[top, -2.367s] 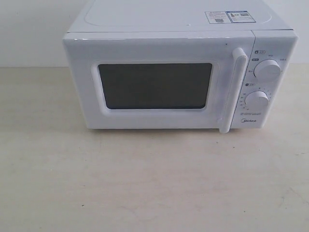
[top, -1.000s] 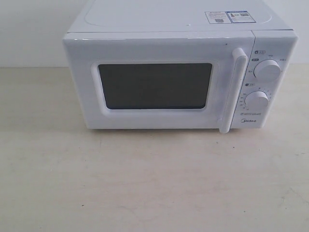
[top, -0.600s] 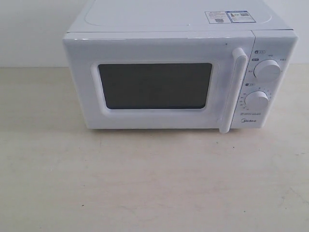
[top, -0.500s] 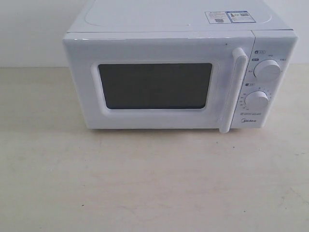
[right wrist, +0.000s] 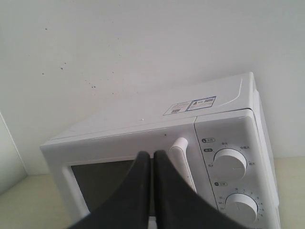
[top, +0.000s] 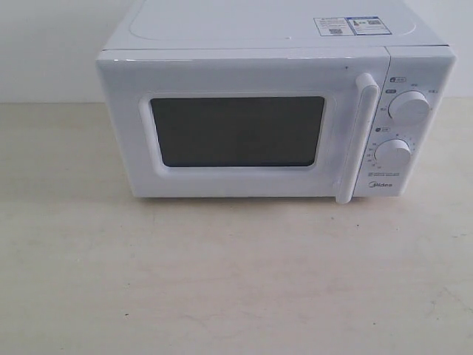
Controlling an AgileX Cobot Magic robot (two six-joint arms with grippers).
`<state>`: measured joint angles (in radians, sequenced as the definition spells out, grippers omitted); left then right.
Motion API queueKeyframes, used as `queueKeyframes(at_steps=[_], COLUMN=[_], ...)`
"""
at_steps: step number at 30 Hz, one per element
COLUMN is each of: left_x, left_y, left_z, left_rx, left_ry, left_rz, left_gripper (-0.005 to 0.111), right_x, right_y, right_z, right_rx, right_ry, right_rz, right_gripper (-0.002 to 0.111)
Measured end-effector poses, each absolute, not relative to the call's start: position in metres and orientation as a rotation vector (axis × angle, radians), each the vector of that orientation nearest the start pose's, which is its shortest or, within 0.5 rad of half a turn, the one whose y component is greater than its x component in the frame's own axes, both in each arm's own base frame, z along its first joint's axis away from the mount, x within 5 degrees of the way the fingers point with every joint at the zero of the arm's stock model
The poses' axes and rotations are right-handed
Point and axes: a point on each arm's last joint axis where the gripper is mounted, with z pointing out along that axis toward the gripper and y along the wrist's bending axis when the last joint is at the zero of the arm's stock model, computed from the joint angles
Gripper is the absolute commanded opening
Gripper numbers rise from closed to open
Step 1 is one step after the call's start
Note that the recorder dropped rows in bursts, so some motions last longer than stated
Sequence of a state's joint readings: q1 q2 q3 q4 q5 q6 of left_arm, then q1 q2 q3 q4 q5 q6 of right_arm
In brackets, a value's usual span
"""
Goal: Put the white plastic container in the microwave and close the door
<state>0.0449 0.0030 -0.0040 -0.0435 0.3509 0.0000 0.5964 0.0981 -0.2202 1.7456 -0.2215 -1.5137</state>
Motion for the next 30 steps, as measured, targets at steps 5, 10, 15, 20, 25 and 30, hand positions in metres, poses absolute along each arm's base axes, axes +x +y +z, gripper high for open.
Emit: queueKeyframes(at_steps=[5, 10, 15, 20, 25, 30], left_x=[0.0534, 0.0534, 0.0534, 0.0534, 0.0534, 0.0534], left_y=[0.0010, 0.0010, 0.0010, 0.0010, 0.0010, 0.0011], left_z=[0.1828, 0.1828, 0.1828, 0.1828, 0.1828, 0.1827], left_rx=[-0.068, -0.068, -0.068, -0.068, -0.068, -0.067], left_ry=[1.832, 1.832, 1.832, 1.832, 1.832, 1.832], left_rz=[-0.011, -0.011, -0.011, -0.011, -0.011, -0.009], left_gripper=[0.004, 0.004, 0.004, 0.004, 0.004, 0.004], right_x=[0.0532, 0.0532, 0.0532, 0.0532, 0.0532, 0.0531], right_y=[0.0124, 0.0124, 0.0124, 0.0124, 0.0124, 0.0124], right_z=[0.2777, 0.2777, 0.2777, 0.2777, 0.2777, 0.2779], right_rx=[-0.073, -0.073, -0.073, -0.073, -0.073, -0.070], right_ry=[1.424, 1.424, 1.424, 1.424, 1.424, 1.422], right_rz=[0.537, 0.537, 0.537, 0.537, 0.537, 0.531], right_gripper=[0.000, 0.000, 0.000, 0.000, 0.000, 0.000])
